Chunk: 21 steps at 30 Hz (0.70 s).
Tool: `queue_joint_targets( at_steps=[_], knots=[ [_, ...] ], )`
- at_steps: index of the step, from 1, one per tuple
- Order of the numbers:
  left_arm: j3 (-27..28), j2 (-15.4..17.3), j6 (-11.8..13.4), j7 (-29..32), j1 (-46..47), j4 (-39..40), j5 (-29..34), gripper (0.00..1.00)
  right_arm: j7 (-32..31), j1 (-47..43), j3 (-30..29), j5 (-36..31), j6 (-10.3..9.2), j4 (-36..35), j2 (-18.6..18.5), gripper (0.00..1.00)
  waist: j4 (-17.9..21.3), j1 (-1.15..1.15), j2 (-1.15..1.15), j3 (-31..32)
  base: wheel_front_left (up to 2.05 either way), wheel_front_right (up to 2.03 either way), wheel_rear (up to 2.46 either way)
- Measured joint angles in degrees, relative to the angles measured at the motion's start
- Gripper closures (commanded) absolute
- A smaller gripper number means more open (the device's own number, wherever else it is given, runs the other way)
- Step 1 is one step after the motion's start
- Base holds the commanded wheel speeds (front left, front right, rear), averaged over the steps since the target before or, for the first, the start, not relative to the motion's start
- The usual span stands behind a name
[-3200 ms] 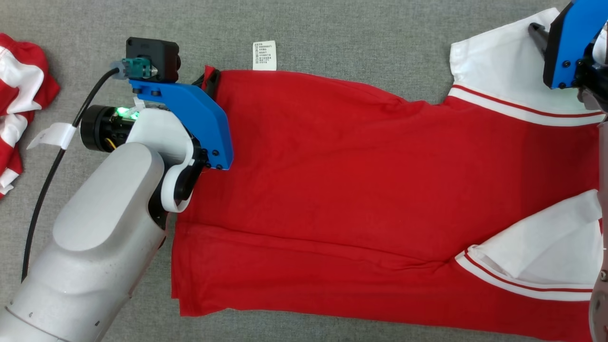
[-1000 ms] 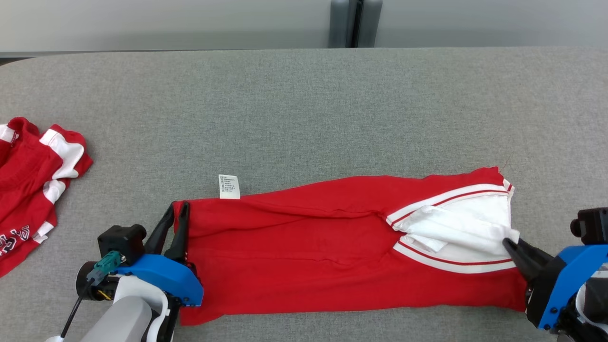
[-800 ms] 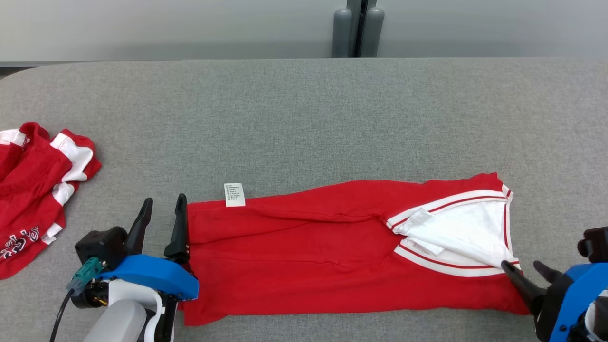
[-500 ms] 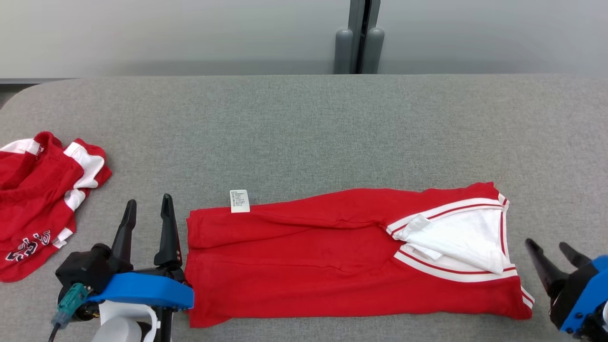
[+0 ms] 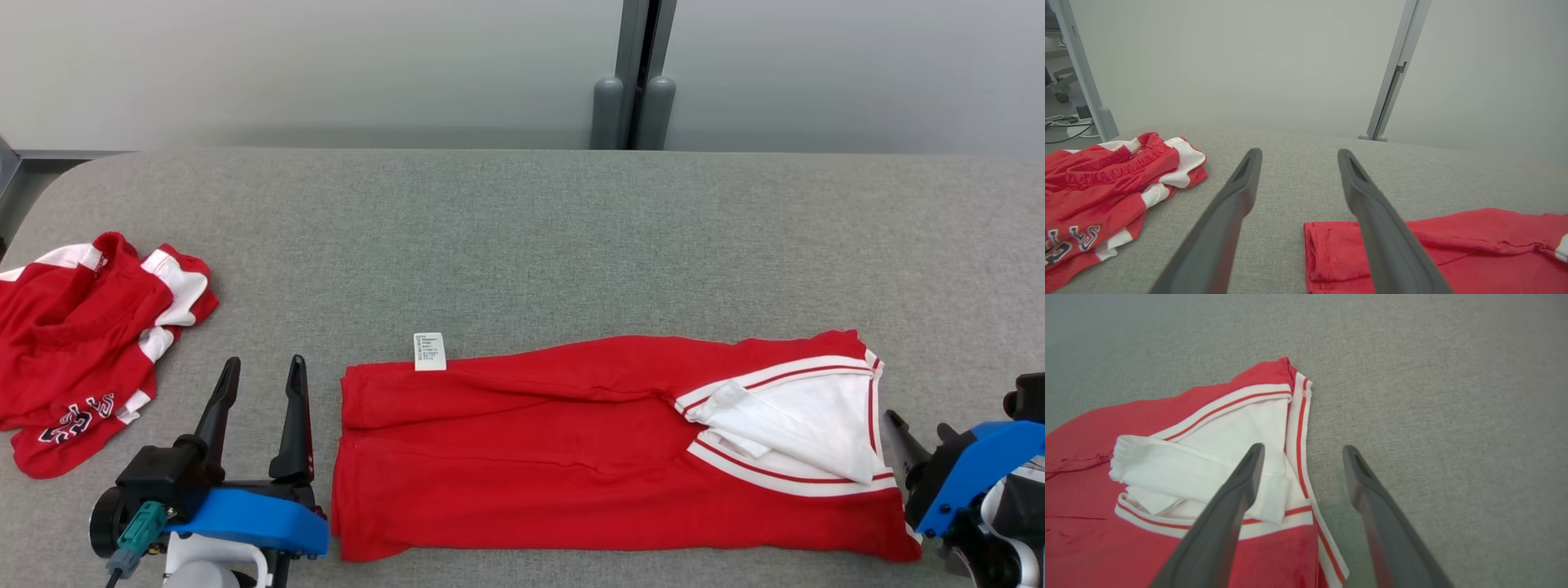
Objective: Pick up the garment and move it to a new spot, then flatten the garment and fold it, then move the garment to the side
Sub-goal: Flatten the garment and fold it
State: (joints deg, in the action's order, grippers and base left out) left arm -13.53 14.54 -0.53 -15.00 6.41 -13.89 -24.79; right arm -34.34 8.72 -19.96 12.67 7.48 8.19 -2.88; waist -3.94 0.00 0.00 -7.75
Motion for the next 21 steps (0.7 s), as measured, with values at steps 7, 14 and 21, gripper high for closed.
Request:
queue_joint_targets(
  at_steps=[7, 14, 21],
  knots=[
    [-0.09, 0.63, 0.07, 0.30, 0.34, 0.53, 0.09, 0.00, 3.91, 5.03, 0.15, -0.53, 0.00, 10.68, 0.03, 0.00, -0.67, 0.01, 0.00, -0.91, 0.00, 0.00, 0.00],
    [-0.09, 0.25, 0.54, 0.31, 0.35, 1.69, -0.38, 0.00, 5.45, 8.55, 1.01, -4.37, 0.00, 18.58, -0.08, 0.00, -1.47, 0.01, 0.01, -2.46, 0.00, 0.00, 0.00],
    [-0.08, 0.15, 0.54, 0.31, 0.36, 1.66, -1.00, 0.00, 6.31, 9.59, 5.99, -4.17, -0.25, 21.37, -1.15, 1.00, -1.98, 0.00, 0.00, -3.04, 0.00, 0.00, 0.00]
  ],
)
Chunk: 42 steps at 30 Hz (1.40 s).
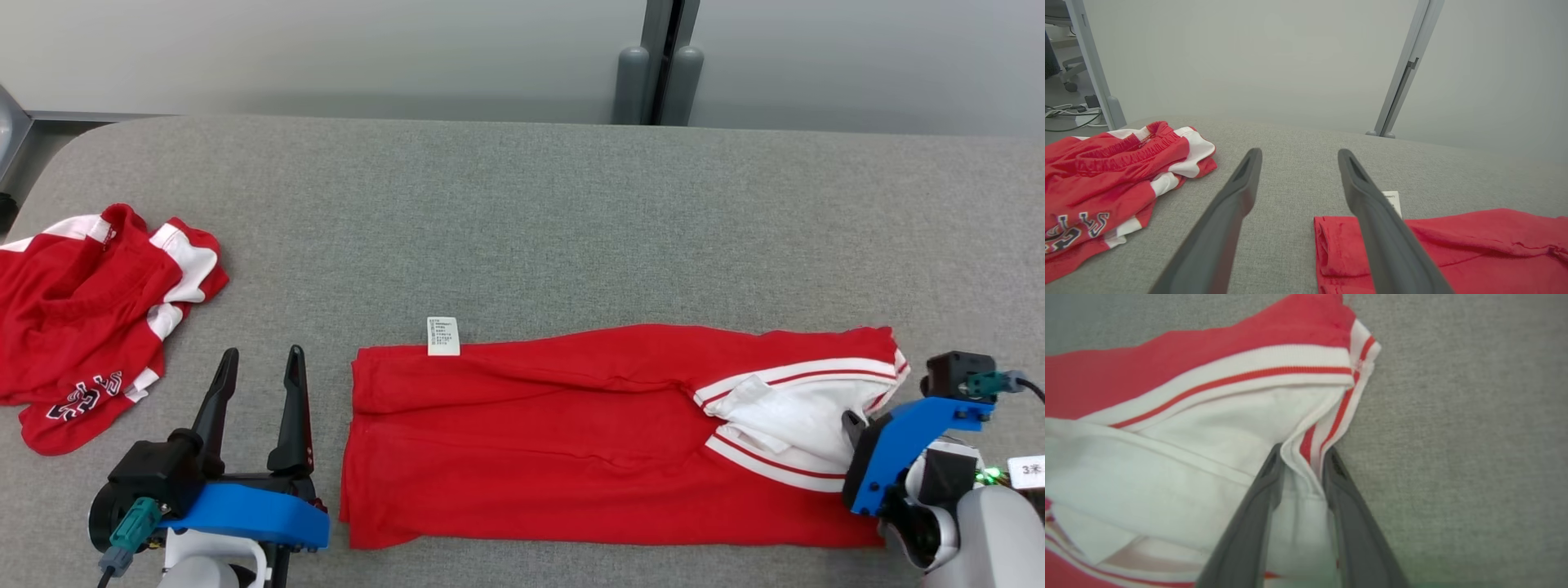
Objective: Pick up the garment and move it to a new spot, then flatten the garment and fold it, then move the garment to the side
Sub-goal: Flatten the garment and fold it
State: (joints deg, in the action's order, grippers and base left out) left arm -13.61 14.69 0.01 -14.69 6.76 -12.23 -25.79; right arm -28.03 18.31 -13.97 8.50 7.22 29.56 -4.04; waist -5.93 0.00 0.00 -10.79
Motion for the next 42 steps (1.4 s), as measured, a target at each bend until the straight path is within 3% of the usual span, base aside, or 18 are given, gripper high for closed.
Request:
queue_joint_targets(
  at_steps=[7, 18, 23, 27, 33, 38, 42],
  knots=[
    [-0.03, -0.12, 0.07, -0.02, 0.00, -0.10, -0.37, 0.00, 2.43, -0.42, -2.46, -0.68, 0.26, -4.09, 1.44, 1.00, 0.55, 0.01, 0.01, 0.02, 0.00, 0.00, 0.00],
    [-0.38, -0.26, 0.20, -0.03, -0.24, -0.05, -0.93, 0.00, 0.24, -5.51, -17.89, -7.59, 0.26, -25.30, 0.94, 1.00, 1.90, 0.01, 0.01, 0.43, 0.00, 0.00, 0.00],
    [-0.73, -0.30, 0.20, -0.03, -0.21, -0.02, -0.96, 0.00, -2.21, -7.96, -20.14, -10.17, 0.26, -32.61, 0.76, 1.00, 1.94, 0.00, 0.01, 0.79, 0.00, 0.00, 0.00],
    [-0.88, -0.15, 0.20, -0.03, -0.17, -0.03, -0.96, 0.00, -3.28, -9.34, -14.11, -10.31, 0.26, -36.26, 0.86, 1.00, 2.00, 0.00, 0.01, 1.22, 0.00, 0.00, 0.00],
    [-1.52, -0.03, 0.47, 0.25, -0.17, 0.66, -0.94, 0.00, -5.78, -10.40, 3.05, -5.47, 0.25, -37.17, 1.07, 1.00, 1.89, 0.00, 0.01, 1.97, 0.00, 0.00, 0.00],
    [-2.05, -0.14, 0.52, 0.48, -0.10, 0.87, -0.96, 0.00, -6.55, -9.17, 17.77, -2.71, 0.26, -32.79, 1.18, 1.00, 1.42, 0.00, 0.01, 2.46, 0.00, 0.00, 0.00],
    [-2.16, -0.32, 0.05, 0.41, 0.19, 0.79, -1.29, 0.00, -5.45, -6.65, 24.93, 0.52, 0.26, -27.15, 1.30, 1.00, 0.60, 0.00, 0.00, 2.45, 0.00, 0.00, 0.00]
  ],
)
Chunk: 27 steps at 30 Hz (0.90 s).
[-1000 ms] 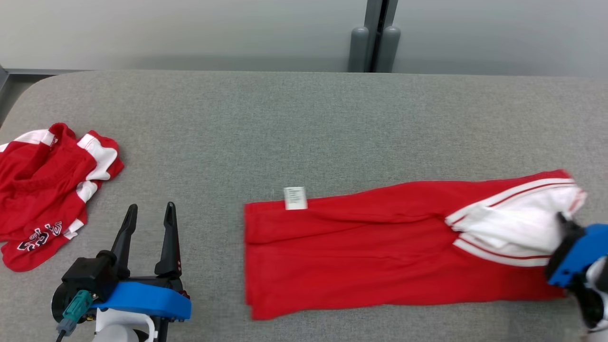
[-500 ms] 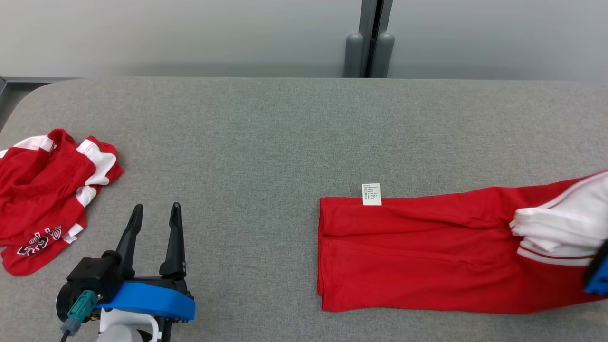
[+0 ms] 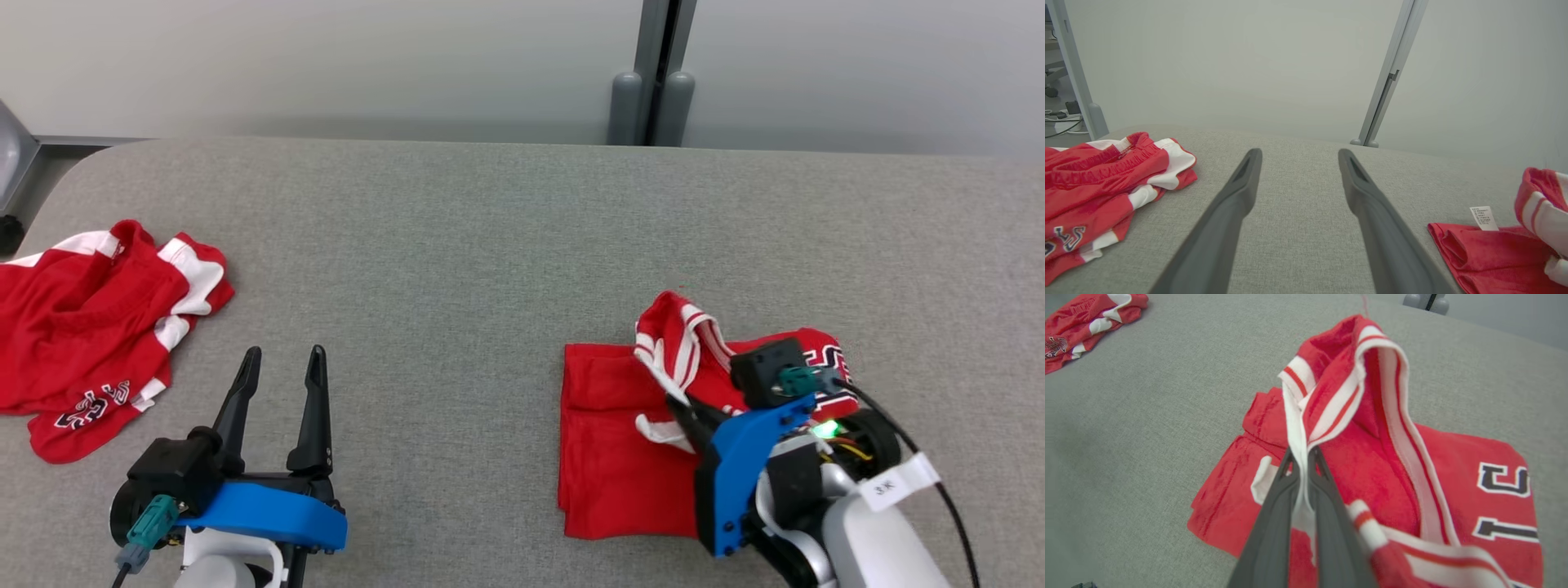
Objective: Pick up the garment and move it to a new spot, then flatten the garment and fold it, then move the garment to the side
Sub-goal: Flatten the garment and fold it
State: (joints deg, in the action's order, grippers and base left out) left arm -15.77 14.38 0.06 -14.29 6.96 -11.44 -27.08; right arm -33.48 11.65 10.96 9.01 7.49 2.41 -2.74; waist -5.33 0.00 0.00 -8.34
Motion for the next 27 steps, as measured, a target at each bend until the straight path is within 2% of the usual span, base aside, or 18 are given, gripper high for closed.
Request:
queue_joint_targets(
  at_steps=[6, 15, 16, 17, 20, 22, 27],
  knots=[
    [-0.04, -0.10, -0.46, -0.22, 0.02, -0.75, 0.01, 0.00, 2.63, 3.82, 3.81, 2.64, -0.01, 9.16, -0.04, 1.00, -1.62, 0.00, 0.00, -0.32, 0.00, 0.00, 0.00],
    [-0.64, -0.55, -0.63, -0.44, 0.29, -1.51, 0.20, 0.00, 4.83, 7.59, 6.78, 4.30, -0.01, 17.69, -0.07, 1.00, -3.30, 0.00, 0.00, -0.44, 0.00, 0.00, 0.00],
    [-0.70, -0.62, -0.64, -0.44, 0.29, -1.62, 0.20, 0.00, 4.82, 7.82, 7.08, 4.55, -0.01, 18.48, -0.08, 0.59, -3.39, 0.00, -0.01, -0.32, 0.00, 0.00, 0.00],
    [-0.76, -0.62, -0.64, -0.45, 0.29, -1.72, 0.20, 0.00, 4.95, 7.94, 7.28, 4.70, -0.01, 19.06, -0.08, 0.00, -3.46, 0.00, 0.00, -0.22, 0.00, 0.00, 0.00],
    [-0.93, -0.73, -0.65, -0.46, 0.27, -1.94, 0.20, 0.00, 5.99, 8.29, 8.27, 6.76, -0.01, 20.13, -0.07, 0.00, -3.61, 0.00, 0.00, 0.11, 0.00, 0.00, 0.00],
    [-0.94, -0.78, -0.69, -0.48, 0.23, -2.04, 0.19, 0.00, 6.61, 8.32, 9.71, 11.76, -0.01, 19.64, -0.07, 0.00, -3.58, 0.00, -0.01, 0.36, 0.00, 0.00, 0.00],
    [-0.63, -0.63, -0.60, -0.53, 0.02, -1.98, 0.00, 0.00, 11.09, 8.98, 12.24, 22.57, 0.00, 12.59, 0.00, 0.00, -2.85, 0.00, -0.01, 0.77, 0.00, 0.00, 0.00]
  ],
)
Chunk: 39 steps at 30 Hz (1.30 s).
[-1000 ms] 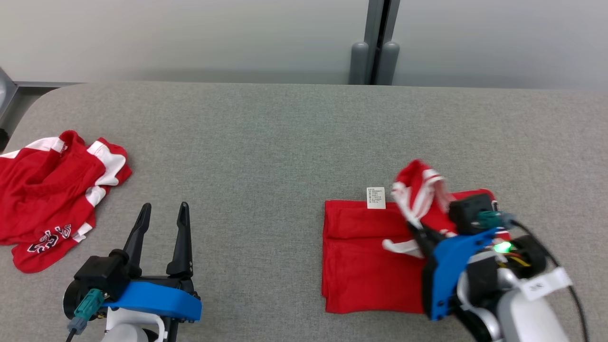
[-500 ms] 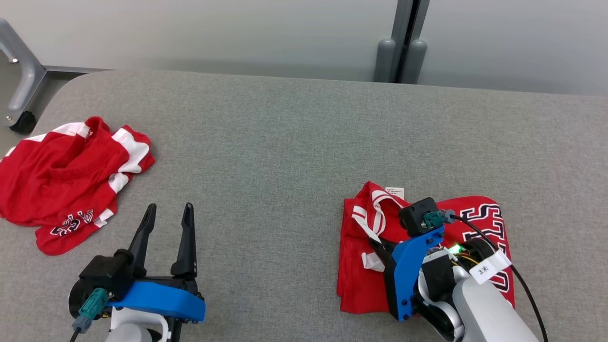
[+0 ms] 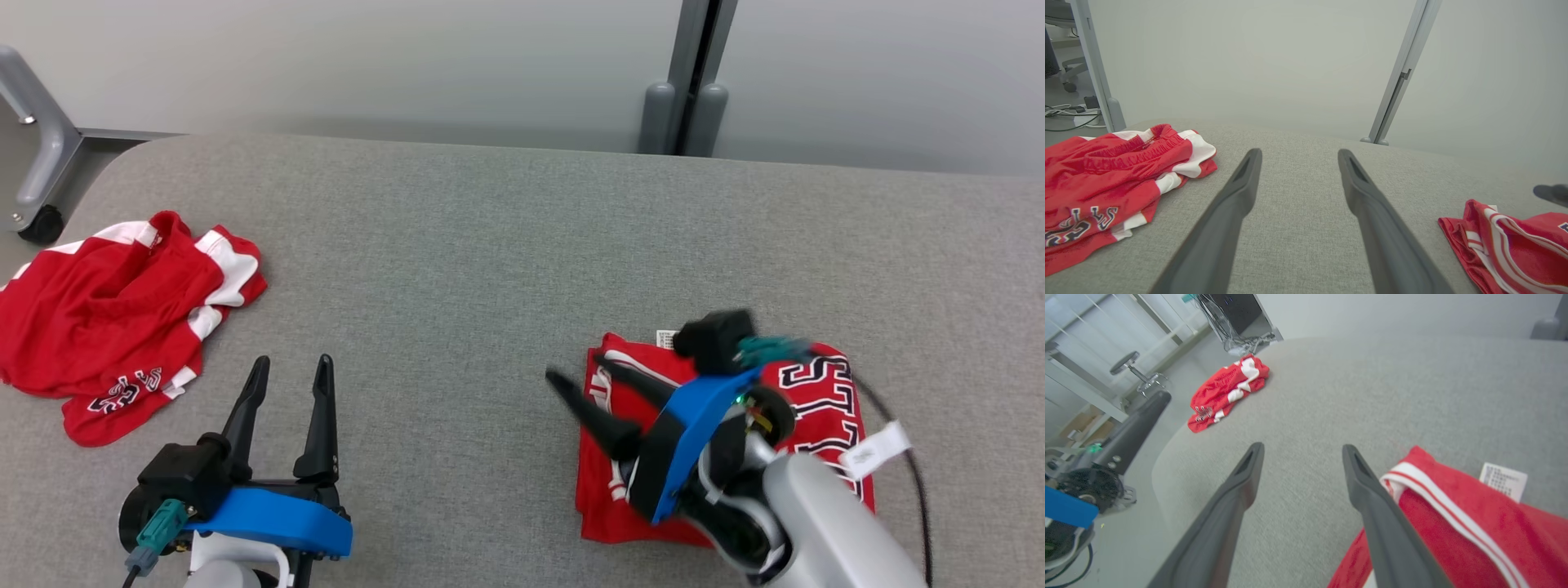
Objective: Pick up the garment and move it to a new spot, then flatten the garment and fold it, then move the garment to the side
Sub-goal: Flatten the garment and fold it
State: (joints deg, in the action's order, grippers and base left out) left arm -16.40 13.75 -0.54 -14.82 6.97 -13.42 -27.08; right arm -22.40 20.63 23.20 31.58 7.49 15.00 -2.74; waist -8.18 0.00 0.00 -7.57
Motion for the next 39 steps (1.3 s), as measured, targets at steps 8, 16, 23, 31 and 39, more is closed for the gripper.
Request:
queue_joint_targets(
  at_steps=[8, 16, 23, 31, 39],
  knots=[
    [0.70, 0.45, 0.53, -0.09, -0.44, 1.34, 0.00, 0.00, 9.72, -2.14, -15.44, -12.25, -0.01, -11.94, 0.01, 0.00, 1.63, 0.00, 0.00, 0.45, 0.00, 0.00, 0.00],
    [0.67, 0.37, 0.57, -0.10, -0.85, 2.47, 0.00, 0.00, 10.95, -19.43, -28.03, -25.71, -0.01, -20.03, -0.10, 0.00, 2.14, 0.00, 0.00, -0.22, 0.00, 0.00, 0.00],
    [0.80, 0.43, 0.58, -0.15, -0.80, 2.70, -0.14, 0.00, 11.35, -26.69, -23.04, -26.31, -0.01, -16.01, -0.12, 1.00, 2.57, 0.00, 0.00, -1.38, 0.00, 0.00, 0.00],
    [0.58, 0.44, 0.59, -0.16, -0.01, 2.75, -0.13, 0.00, 6.21, -18.72, -6.32, -23.90, 0.00, -4.92, 0.00, 1.00, 2.28, 0.00, 0.00, -1.83, 0.00, 0.00, 0.00],
    [0.30, 0.38, 0.54, -0.16, 0.18, 2.23, -0.24, 0.00, 5.82, -8.70, 6.23, -17.36, 0.00, 4.44, -0.04, 1.00, 1.30, 0.00, 0.00, -1.90, 0.00, 0.00, 0.00]
  ],
)
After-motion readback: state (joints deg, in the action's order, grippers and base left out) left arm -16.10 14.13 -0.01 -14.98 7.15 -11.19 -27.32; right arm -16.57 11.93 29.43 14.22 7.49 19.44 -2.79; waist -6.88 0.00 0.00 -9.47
